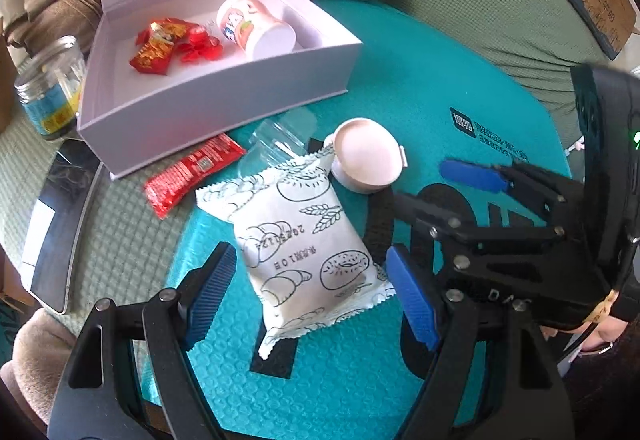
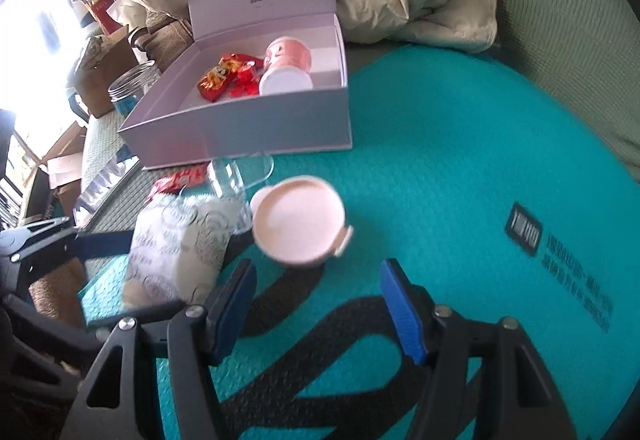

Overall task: Organize objects
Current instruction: 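Reach the right gripper to the pink lid while the left approaches the white bread packet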

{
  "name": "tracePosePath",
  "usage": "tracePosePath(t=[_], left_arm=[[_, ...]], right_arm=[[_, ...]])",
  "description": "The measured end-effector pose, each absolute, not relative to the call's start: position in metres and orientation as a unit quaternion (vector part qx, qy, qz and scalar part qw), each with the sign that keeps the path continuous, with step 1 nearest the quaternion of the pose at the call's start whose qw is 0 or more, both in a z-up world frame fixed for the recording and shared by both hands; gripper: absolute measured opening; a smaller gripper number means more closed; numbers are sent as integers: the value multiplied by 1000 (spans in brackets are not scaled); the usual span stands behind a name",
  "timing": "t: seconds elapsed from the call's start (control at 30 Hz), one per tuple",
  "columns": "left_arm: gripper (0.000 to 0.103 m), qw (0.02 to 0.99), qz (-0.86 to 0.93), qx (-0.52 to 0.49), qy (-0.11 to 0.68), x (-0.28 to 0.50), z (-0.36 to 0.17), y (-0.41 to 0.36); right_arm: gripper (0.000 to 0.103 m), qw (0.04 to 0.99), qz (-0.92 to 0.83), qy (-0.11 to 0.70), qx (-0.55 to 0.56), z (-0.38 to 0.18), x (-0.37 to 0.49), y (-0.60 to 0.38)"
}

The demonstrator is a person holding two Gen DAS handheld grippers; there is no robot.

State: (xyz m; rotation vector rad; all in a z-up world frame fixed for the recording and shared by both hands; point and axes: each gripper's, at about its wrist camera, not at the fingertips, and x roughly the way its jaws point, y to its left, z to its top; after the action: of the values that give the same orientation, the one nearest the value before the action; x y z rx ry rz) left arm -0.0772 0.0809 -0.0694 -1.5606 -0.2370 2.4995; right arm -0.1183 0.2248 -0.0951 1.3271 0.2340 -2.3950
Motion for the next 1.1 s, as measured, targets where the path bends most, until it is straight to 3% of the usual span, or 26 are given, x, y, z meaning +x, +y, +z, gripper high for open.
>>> tracePosePath(t=[0.43,0.67,1.1], left_arm=[[77,79,823,-547,-129,-87,-86,55],[77,47,827,-541,-143,-79,-85,36],[77,38,831,-535,-145,-82,-79,28]], right_arm=[[65,236,-839,115,476,-105,-142,196],[65,208,-837,151,484,-120,-151,180],[62,196,-832,77,513,-118,-141,210]])
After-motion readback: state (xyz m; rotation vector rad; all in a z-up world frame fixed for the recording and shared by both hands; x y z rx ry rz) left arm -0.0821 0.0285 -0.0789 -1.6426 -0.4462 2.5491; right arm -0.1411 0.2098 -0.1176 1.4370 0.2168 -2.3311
